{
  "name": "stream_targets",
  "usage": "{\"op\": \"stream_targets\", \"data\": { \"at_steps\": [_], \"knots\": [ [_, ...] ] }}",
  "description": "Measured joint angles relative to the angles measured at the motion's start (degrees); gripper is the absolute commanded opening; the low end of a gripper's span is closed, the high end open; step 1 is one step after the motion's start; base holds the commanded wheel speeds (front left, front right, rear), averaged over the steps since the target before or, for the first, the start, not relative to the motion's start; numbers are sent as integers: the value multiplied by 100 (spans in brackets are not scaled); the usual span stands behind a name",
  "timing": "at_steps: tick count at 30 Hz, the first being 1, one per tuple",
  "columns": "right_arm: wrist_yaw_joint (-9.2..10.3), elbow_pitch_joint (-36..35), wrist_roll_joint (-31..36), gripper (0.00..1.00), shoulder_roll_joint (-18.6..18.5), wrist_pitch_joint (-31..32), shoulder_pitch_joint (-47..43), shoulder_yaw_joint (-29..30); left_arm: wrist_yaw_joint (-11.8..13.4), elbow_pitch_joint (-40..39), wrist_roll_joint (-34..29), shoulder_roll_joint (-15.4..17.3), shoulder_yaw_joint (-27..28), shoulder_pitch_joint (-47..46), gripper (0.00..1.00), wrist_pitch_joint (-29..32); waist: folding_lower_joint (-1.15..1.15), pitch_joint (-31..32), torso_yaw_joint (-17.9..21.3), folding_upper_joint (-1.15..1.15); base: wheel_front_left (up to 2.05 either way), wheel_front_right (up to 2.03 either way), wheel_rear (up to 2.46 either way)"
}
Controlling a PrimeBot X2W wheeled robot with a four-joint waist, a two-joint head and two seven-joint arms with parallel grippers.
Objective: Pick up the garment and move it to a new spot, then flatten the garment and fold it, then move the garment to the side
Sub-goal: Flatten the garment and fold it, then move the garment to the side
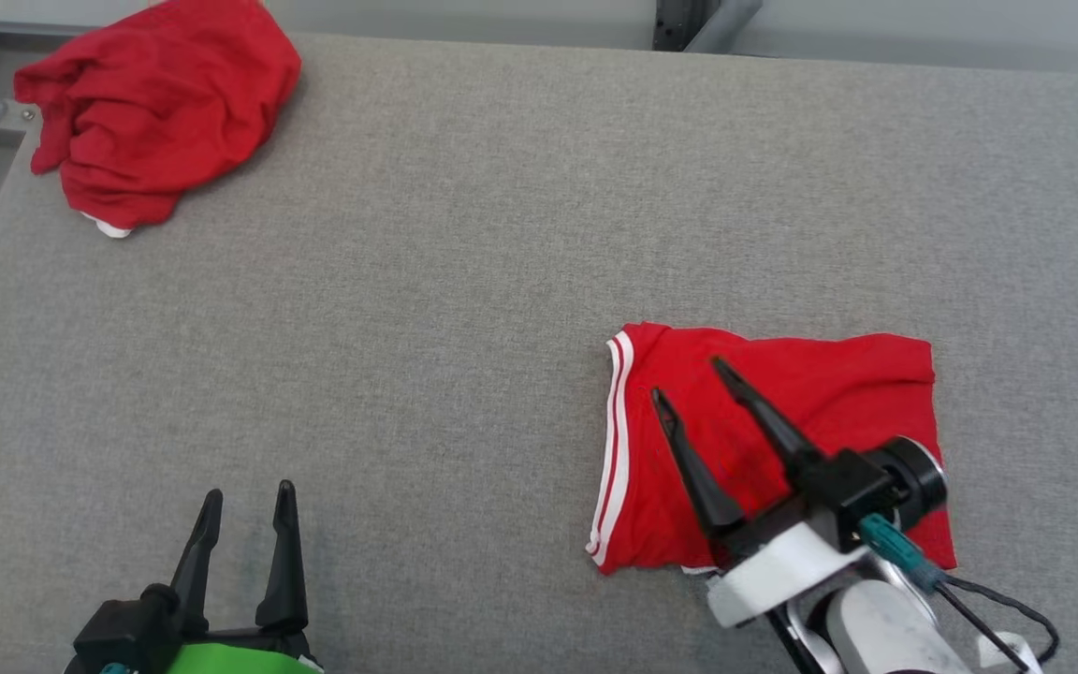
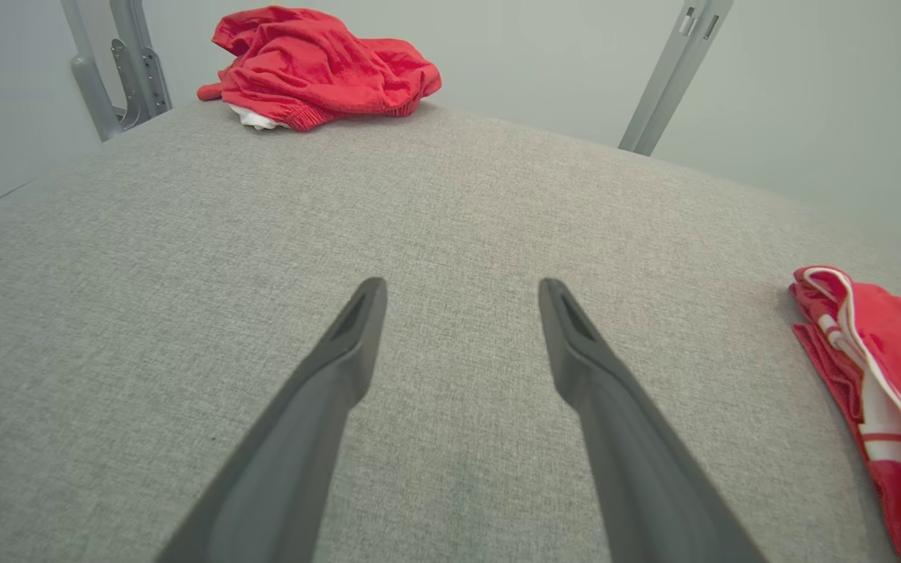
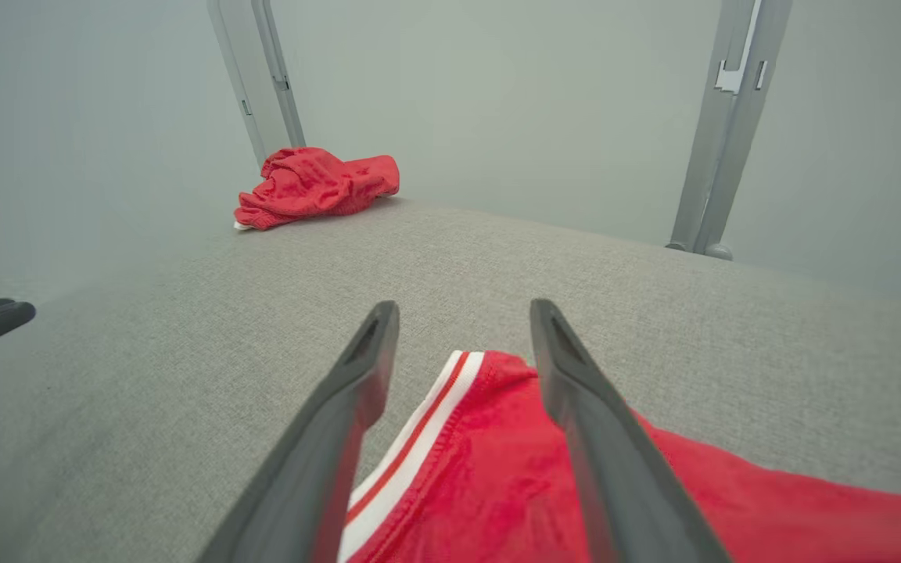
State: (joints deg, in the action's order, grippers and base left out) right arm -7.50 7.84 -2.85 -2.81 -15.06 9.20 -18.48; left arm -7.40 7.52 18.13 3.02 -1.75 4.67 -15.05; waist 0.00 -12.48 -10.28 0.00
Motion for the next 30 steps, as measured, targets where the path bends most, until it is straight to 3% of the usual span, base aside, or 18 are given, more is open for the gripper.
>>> {"op": "stream_targets", "data": {
  "at_steps": [5, 15, 30],
  "knots": [
    [0, -471, 226, 100, -1, 0, -727, 853, 0, -41, -57, -3, 214, 132, 100, 0, 0, 251, 270, 0, 0, 0, 0],
    [0, -324, 235, 100, -2, 1, -1675, 2225, 0, -45, -392, -11, 22, 369, 100, 0, 0, 836, 575, 0, 0, 0, 0],
    [-2, 52, 57, 100, -3, 0, -1751, 2720, 0, -16, -693, -13, 91, 699, 100, 0, 0, 1301, 963, 0, 0, 0, 0]
  ]
}}
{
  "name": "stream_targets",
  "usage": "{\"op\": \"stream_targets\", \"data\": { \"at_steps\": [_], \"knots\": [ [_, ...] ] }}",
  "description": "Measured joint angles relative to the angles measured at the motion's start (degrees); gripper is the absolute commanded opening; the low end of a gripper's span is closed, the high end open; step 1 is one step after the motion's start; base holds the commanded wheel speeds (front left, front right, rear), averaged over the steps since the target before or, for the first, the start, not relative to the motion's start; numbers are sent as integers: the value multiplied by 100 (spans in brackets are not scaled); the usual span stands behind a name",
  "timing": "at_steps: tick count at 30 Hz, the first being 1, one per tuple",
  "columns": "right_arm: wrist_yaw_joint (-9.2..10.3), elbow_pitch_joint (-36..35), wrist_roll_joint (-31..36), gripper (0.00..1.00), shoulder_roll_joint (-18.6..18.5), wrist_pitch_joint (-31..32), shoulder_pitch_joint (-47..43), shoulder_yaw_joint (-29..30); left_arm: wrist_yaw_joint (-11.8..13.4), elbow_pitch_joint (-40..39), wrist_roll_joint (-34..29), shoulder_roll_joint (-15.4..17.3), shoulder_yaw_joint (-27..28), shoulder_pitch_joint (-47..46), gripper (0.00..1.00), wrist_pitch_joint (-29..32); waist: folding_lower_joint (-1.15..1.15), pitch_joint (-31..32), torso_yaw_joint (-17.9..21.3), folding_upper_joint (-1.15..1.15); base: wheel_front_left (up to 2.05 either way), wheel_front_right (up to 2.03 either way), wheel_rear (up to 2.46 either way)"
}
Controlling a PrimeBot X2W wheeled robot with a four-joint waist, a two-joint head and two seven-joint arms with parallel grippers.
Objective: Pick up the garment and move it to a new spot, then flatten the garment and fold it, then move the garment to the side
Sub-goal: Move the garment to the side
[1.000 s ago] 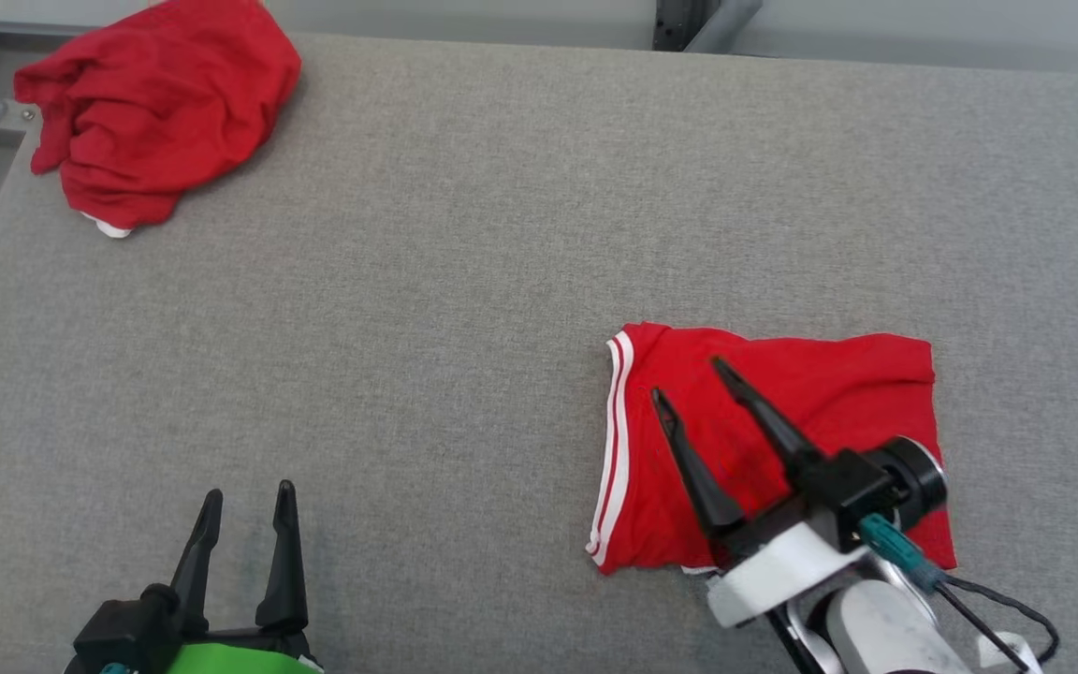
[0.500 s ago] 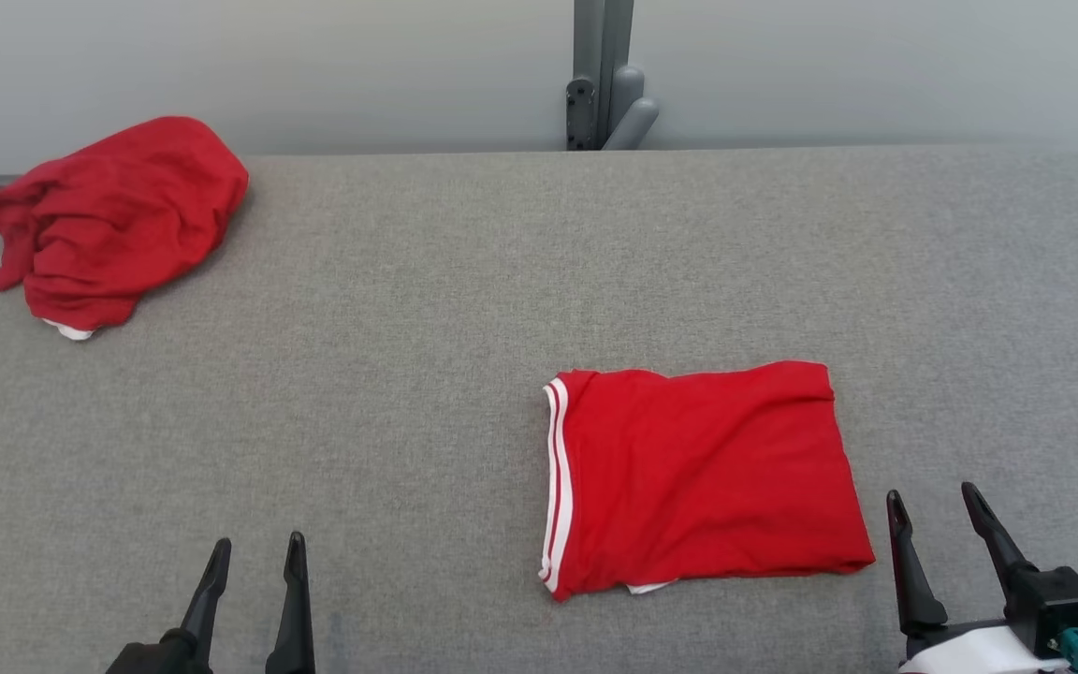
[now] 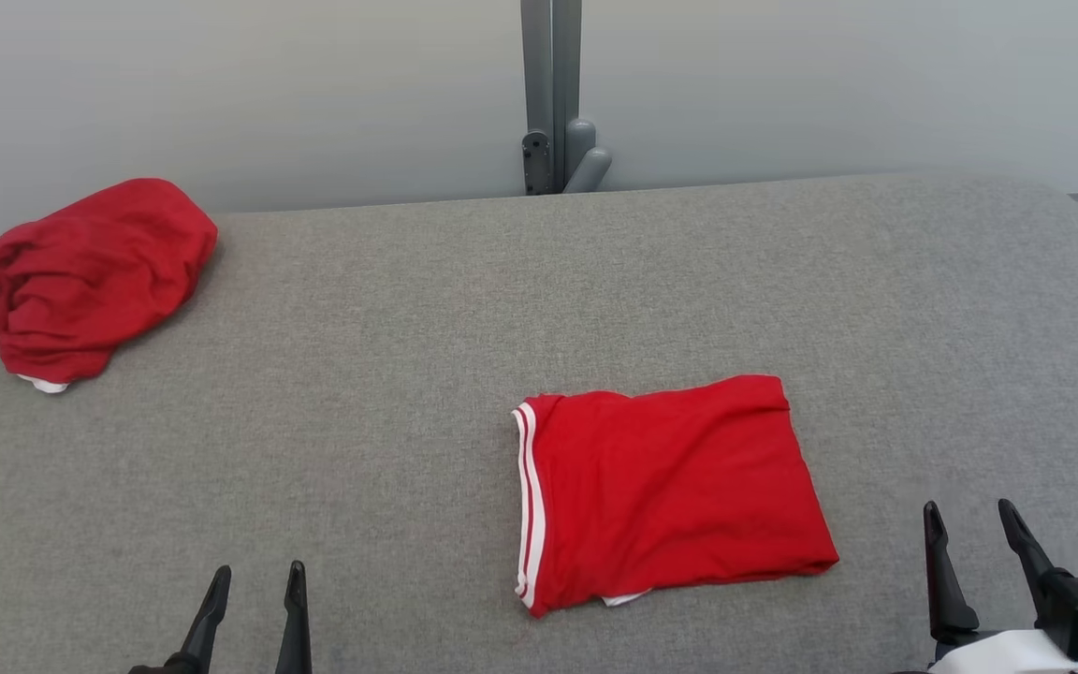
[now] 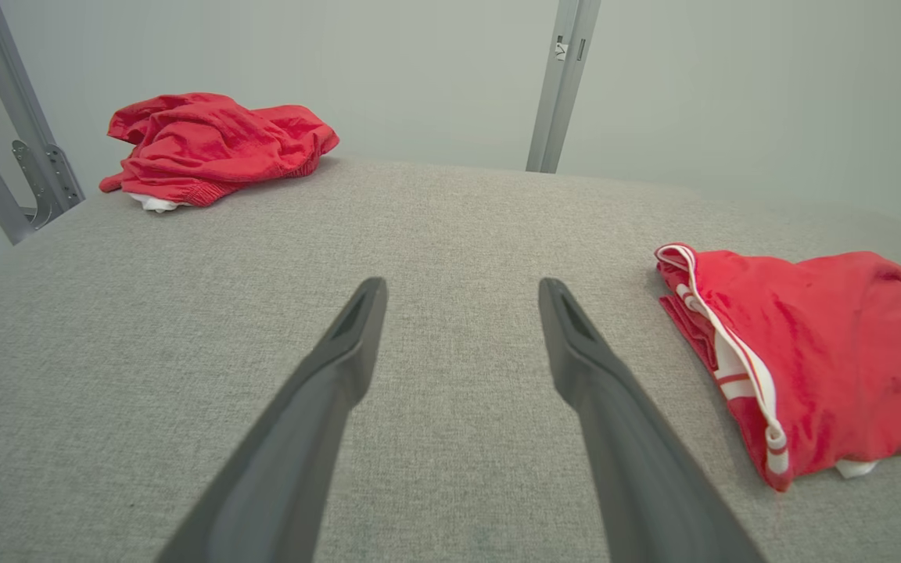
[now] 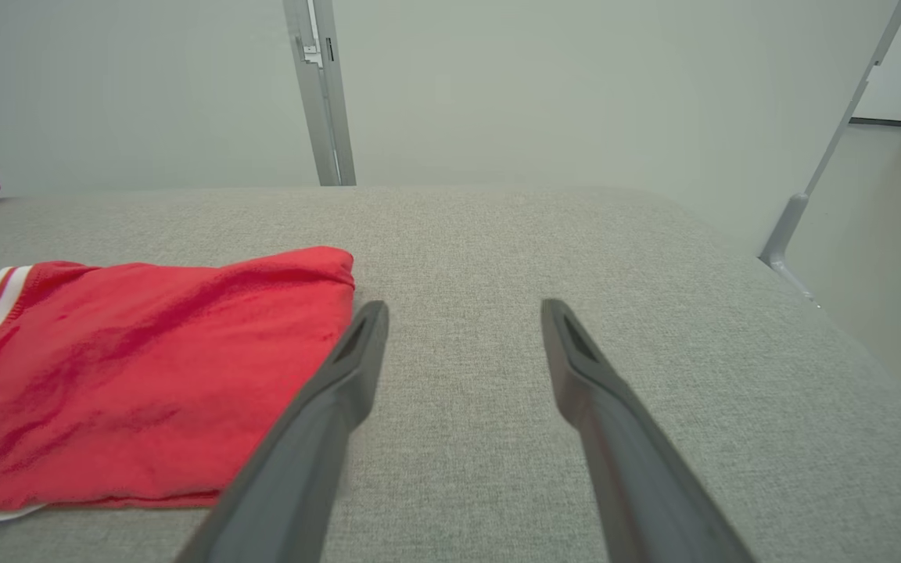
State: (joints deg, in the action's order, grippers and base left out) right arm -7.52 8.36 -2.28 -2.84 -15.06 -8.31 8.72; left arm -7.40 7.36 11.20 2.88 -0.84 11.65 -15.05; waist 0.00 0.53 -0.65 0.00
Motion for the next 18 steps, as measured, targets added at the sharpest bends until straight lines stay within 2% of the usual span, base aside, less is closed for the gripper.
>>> {"op": "stream_targets", "data": {
  "at_steps": [6, 10, 11, 15, 18],
  "knots": [
    [0, 43, -198, 100, -1, 0, 93, 15, 0, -11, 0, 0, -73, 1, 100, 0, 0, 9, -82, 0, 0, 0, 0],
    [3, 810, -715, 100, -43, 145, 411, -686, 0, -46, 3, 8, -124, -5, 100, 0, 0, -32, -174, 0, 0, 0, 0],
    [-3, 914, -882, 100, -68, 399, 617, -813, 0, -68, 4, 8, -154, -16, 100, 0, 0, -59, -196, 0, 0, 0, 0],
    [-2, 1203, -1412, 100, -612, 1753, 1542, -1301, 0, -132, 47, 7, -261, -154, 100, 0, 0, -247, -281, 0, 0, 0, 0],
    [-2, 1507, -1461, 100, -962, 2474, 1915, -1513, 0, -109, 87, 8, -298, -307, 100, 0, 0, -400, -392, 0, 0, 0, 0]
  ]
}}
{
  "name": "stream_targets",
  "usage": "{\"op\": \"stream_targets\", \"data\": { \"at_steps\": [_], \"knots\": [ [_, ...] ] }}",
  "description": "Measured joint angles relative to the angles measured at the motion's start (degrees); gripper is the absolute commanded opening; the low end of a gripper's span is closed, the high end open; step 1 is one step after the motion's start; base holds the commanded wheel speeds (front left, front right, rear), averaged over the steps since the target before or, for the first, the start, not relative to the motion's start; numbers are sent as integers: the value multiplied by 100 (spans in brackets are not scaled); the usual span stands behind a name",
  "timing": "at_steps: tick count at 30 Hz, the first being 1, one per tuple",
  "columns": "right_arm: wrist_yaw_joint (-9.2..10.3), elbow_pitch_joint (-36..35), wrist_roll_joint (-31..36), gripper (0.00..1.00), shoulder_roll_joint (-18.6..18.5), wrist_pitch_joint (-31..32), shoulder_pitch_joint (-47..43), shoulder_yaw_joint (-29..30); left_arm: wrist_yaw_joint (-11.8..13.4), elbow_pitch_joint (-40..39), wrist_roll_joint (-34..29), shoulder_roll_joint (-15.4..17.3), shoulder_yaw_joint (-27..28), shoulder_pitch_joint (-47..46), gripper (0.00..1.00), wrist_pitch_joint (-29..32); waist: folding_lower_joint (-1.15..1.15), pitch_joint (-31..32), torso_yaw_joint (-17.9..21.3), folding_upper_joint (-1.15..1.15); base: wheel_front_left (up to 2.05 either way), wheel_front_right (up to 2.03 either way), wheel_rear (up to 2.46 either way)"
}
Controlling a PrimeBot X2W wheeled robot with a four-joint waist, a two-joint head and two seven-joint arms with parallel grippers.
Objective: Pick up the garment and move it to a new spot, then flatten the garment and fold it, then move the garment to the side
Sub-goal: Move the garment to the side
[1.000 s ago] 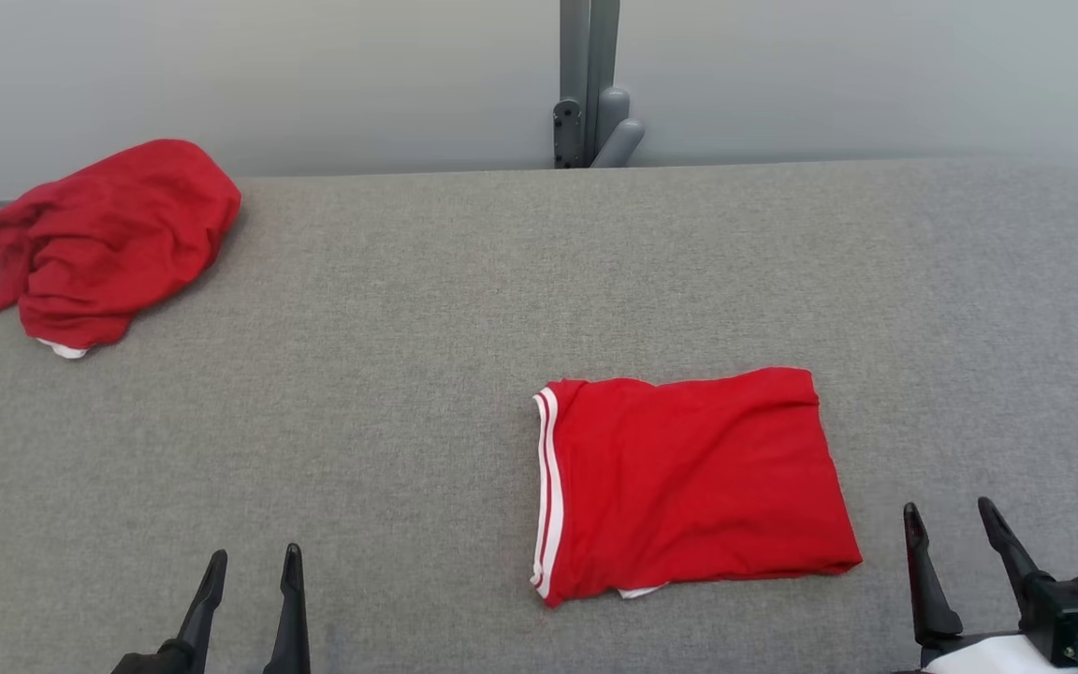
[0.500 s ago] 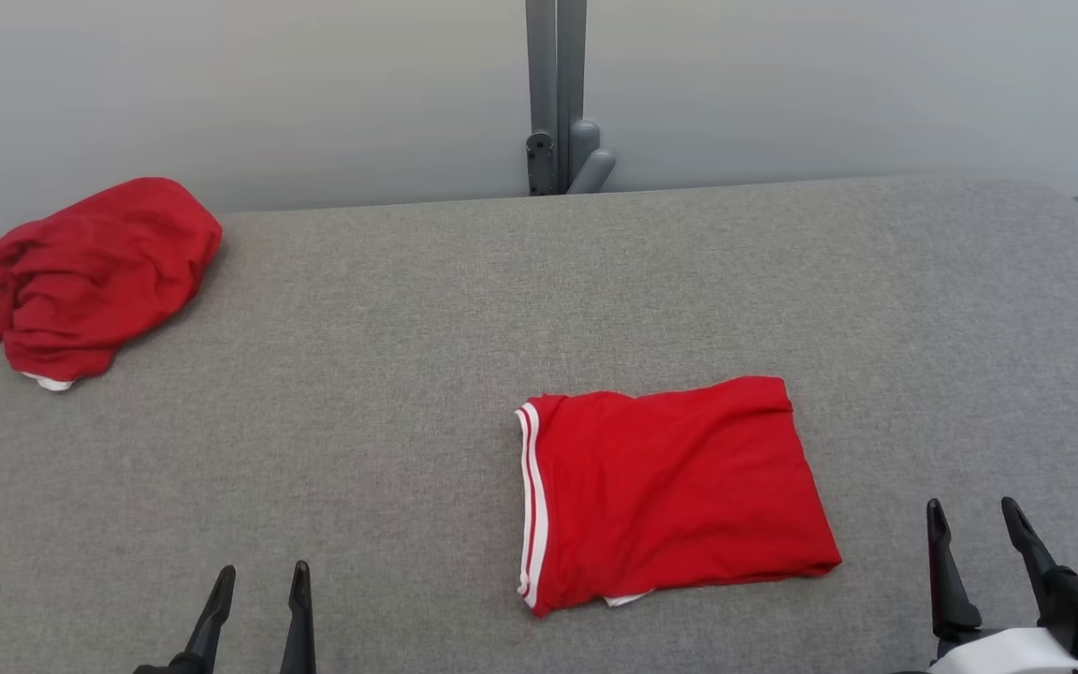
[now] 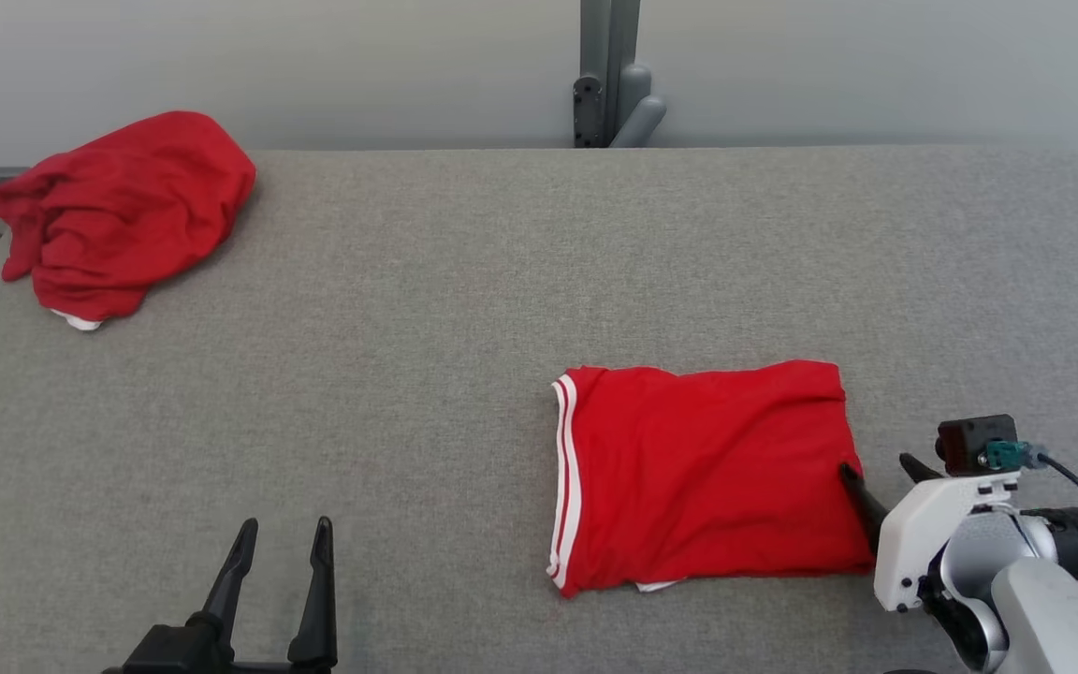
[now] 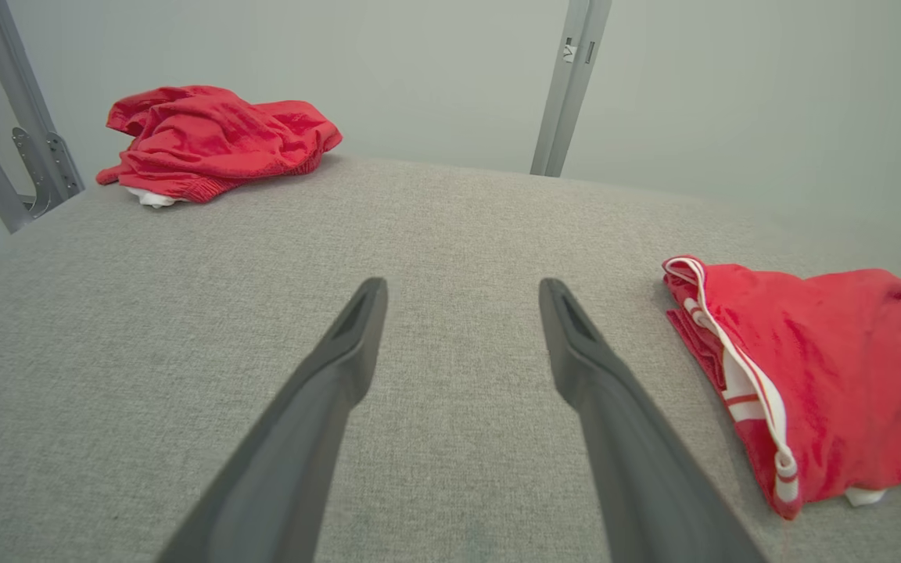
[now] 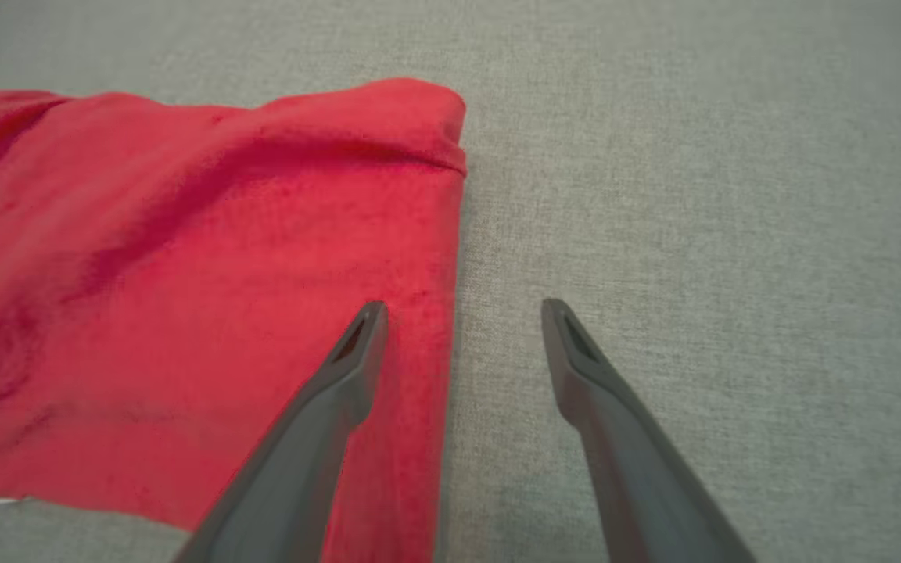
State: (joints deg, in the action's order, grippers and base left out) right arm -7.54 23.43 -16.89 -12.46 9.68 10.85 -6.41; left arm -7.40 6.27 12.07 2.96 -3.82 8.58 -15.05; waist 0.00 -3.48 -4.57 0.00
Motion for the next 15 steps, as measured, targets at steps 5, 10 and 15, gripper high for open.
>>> {"op": "stream_targets", "data": {
  "at_steps": [5, 10, 15],
  "knots": [
    [2, 454, -335, 100, -104, 665, 341, -212, 0, 32, 48, 0, 4, -54, 100, 0, 0, -223, -224, 0, 0, 0, 0],
    [7, 746, -949, 4, -77, 787, 645, -382, 0, 54, 49, -1, 11, -112, 100, 0, 0, -420, -346, 0, 0, 0, 0],
    [4, 850, -1433, 0, -31, 748, 934, -501, 0, -87, 96, 0, 115, -221, 100, -1, 0, -518, -222, 0, 0, 0, 0]
  ]
}}
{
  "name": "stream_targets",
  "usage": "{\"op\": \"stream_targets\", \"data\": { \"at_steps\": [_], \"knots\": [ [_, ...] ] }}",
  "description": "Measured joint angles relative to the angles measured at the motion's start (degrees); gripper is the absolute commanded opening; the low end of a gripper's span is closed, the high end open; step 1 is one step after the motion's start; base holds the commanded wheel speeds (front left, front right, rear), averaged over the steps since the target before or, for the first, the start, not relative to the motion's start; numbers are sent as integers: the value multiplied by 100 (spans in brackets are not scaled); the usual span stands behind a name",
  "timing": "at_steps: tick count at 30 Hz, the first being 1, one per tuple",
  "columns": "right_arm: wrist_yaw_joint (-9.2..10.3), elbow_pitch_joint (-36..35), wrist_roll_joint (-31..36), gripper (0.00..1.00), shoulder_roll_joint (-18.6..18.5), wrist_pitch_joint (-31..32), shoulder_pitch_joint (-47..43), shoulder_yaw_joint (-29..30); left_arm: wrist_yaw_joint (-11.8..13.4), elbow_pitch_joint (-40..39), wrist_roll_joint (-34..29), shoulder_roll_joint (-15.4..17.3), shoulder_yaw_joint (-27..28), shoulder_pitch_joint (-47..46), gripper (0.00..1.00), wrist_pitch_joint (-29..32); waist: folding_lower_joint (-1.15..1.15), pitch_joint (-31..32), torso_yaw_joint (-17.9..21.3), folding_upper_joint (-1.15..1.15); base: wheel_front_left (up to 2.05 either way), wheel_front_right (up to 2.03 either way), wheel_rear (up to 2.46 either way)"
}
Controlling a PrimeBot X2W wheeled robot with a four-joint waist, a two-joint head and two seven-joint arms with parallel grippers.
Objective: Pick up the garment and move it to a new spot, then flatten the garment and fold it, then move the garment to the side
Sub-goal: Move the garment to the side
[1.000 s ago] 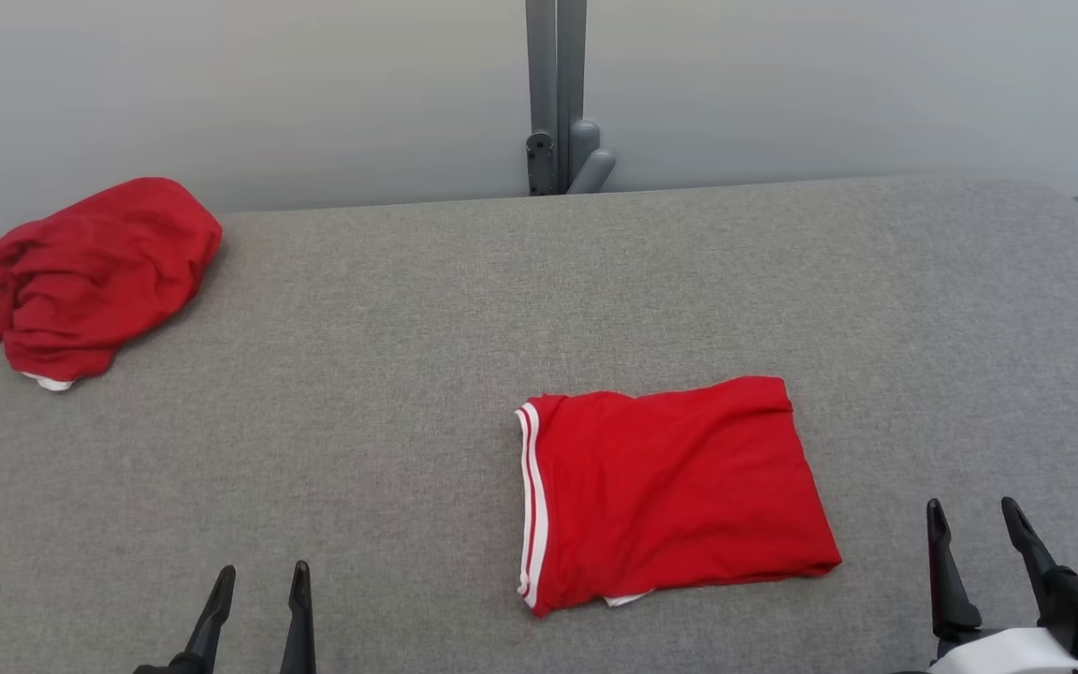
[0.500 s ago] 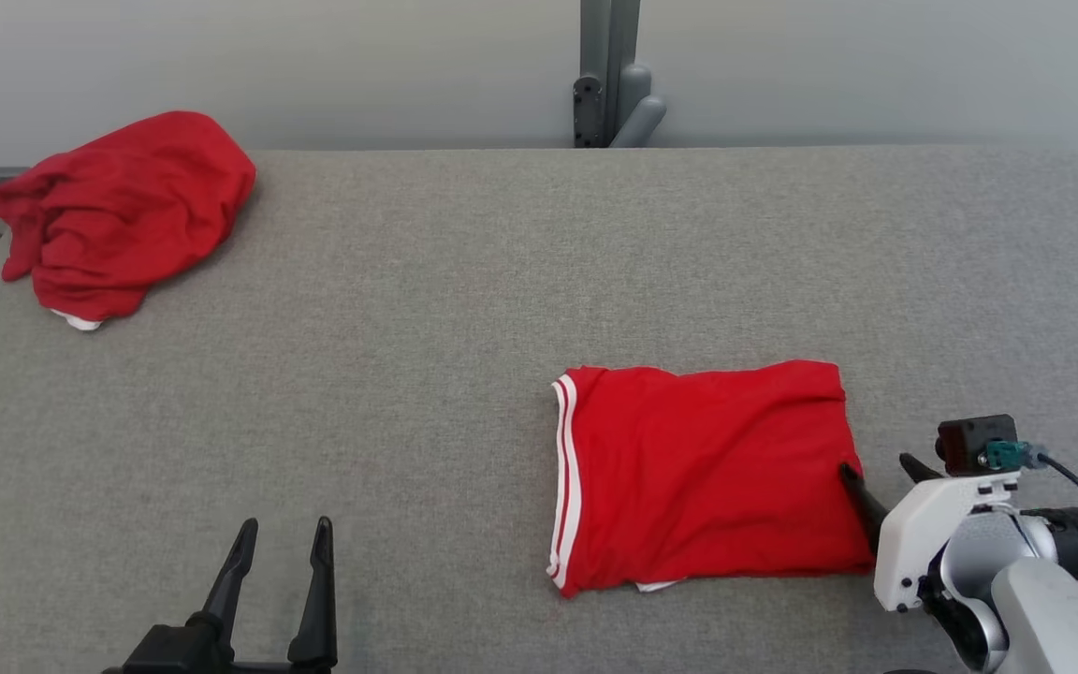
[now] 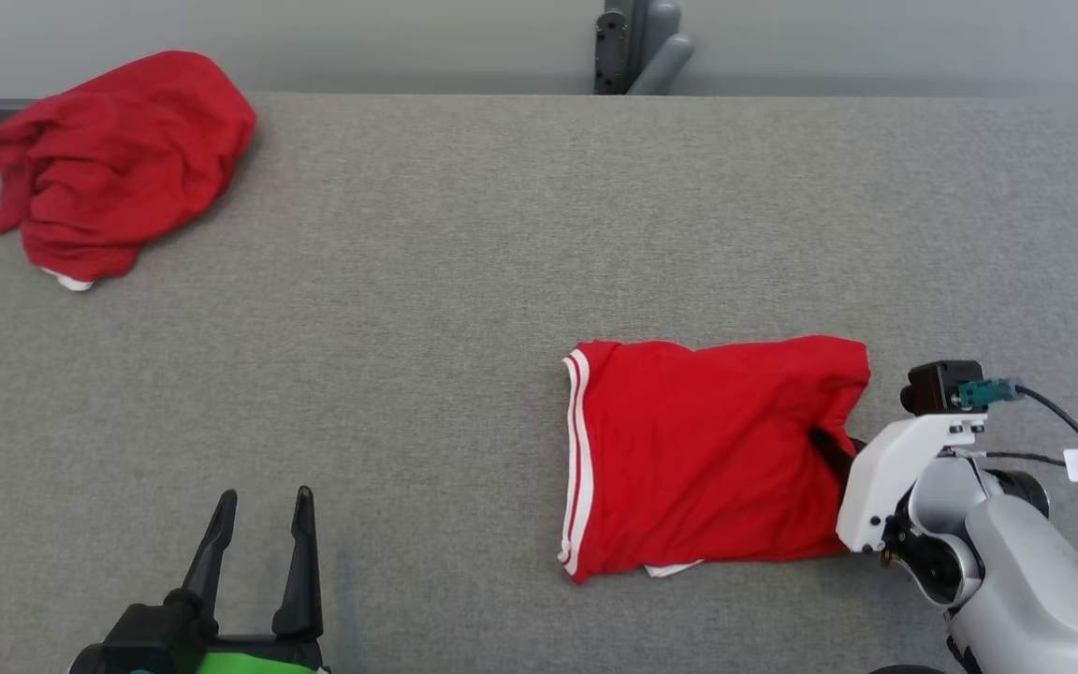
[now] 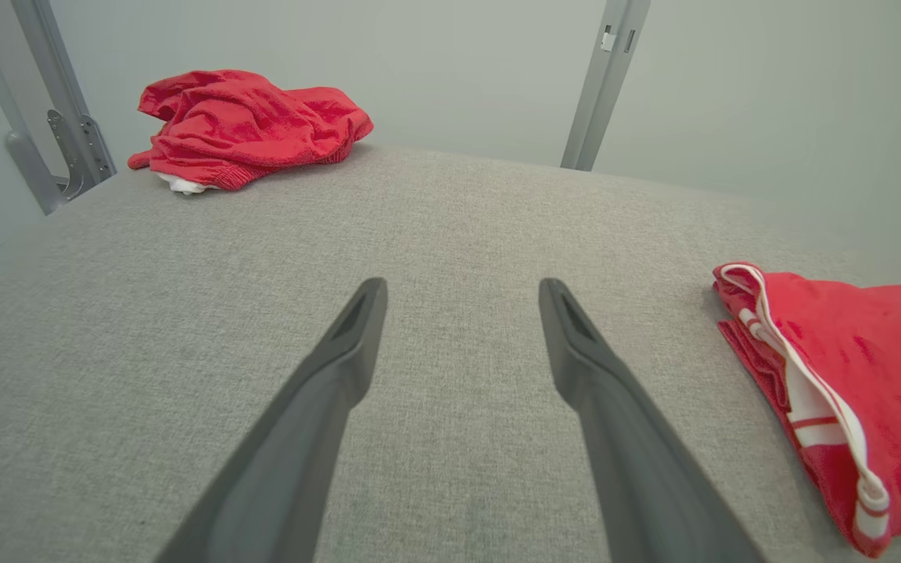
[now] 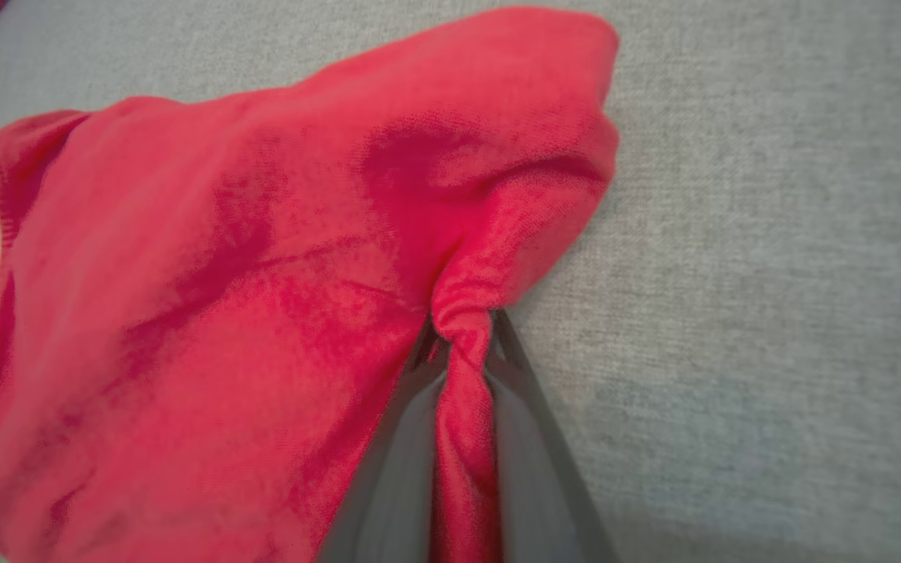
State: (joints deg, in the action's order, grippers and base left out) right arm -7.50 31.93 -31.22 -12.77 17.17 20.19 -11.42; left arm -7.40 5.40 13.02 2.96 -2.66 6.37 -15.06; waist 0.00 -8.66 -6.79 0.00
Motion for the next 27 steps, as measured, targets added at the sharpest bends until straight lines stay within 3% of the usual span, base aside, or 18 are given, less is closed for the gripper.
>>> {"op": "stream_targets", "data": {
  "at_steps": [7, 16, 22, 27],
  "knots": [
    [-4, 82, -22, 0, -411, 133, 952, -159, 0, -357, 12, 130, -99, -257, 100, 0, 0, -136, 589, 0, 0, 0, 0],
    [-4, 983, 651, 0, -910, -245, 2084, 692, 0, -463, 55, 759, -427, -714, 100, -7, 0, -753, 1454, 0, 0, 0, 0],
    [-4, 1564, 1448, 0, -1337, -525, 2605, 1418, 0, -528, 105, 976, -404, -824, 100, -7, 1, -1302, 1662, 0, 0, 0, 0],
    [-4, 1944, 2342, 0, -1492, -779, 3002, 1919, 0, -581, 114, 1024, -280, -812, 100, -7, 1, -1677, 1579, 0, 0, 0, 0]
  ]
}}
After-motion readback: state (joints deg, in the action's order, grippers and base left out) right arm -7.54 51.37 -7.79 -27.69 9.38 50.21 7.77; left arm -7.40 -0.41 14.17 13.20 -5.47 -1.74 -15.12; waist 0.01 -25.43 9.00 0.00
